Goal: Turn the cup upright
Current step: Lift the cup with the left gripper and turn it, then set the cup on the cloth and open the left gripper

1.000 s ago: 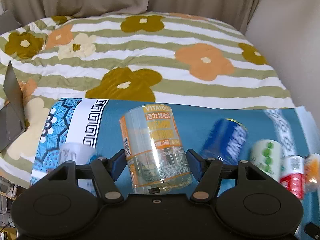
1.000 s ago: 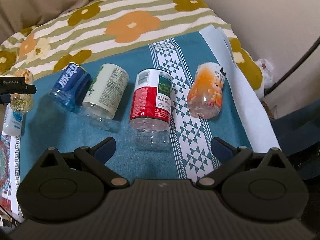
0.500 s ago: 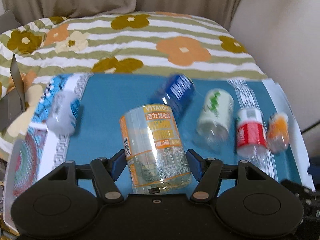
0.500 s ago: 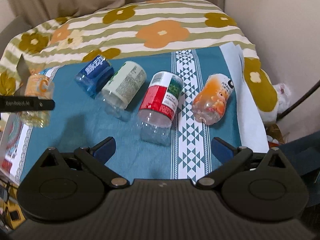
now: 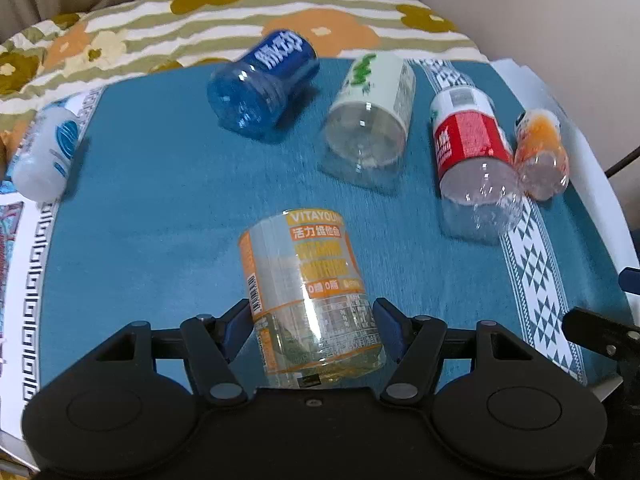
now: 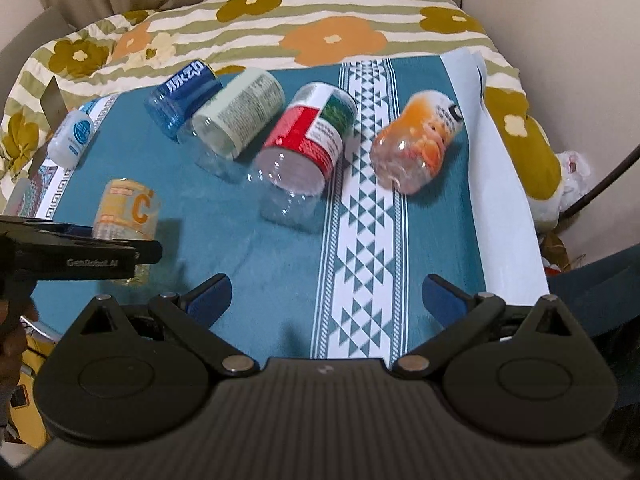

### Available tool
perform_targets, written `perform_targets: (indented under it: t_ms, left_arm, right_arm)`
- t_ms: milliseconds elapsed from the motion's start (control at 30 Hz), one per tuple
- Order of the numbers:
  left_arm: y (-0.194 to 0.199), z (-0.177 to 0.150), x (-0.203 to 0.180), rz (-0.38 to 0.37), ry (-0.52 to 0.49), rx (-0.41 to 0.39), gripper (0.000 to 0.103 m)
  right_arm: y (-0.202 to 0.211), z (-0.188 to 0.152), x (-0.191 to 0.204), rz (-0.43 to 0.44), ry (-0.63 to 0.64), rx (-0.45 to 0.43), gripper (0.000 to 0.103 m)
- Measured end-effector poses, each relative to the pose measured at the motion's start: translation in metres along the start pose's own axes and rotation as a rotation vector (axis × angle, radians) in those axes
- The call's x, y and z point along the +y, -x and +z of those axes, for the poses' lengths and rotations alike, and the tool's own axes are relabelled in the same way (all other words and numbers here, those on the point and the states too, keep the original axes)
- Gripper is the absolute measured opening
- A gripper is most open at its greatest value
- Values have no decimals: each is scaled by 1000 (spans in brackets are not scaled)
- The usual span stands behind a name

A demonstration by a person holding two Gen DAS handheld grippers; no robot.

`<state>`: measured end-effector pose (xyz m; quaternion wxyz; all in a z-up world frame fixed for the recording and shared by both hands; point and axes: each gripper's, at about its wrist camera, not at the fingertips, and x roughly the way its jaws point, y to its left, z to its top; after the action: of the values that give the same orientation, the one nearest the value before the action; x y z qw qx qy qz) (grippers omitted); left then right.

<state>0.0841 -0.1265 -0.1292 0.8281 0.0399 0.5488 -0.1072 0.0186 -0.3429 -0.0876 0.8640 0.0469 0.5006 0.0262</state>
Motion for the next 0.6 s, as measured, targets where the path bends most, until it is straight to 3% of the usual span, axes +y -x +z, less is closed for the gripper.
perform_targets:
  t_ms: [167, 300, 600]
  left_arm:
    - [-6, -2, 0, -3, -1, 12, 71]
    - [-6, -1, -2, 20, -17, 5, 93]
    - [-1, -2, -6, 37, -18, -7, 93]
  right_arm:
    - [-4, -5, -7, -5, -5, 12, 103]
    - [-4, -6, -9, -6, -7, 12, 103]
    - [0, -4, -10, -2, 8, 0, 103]
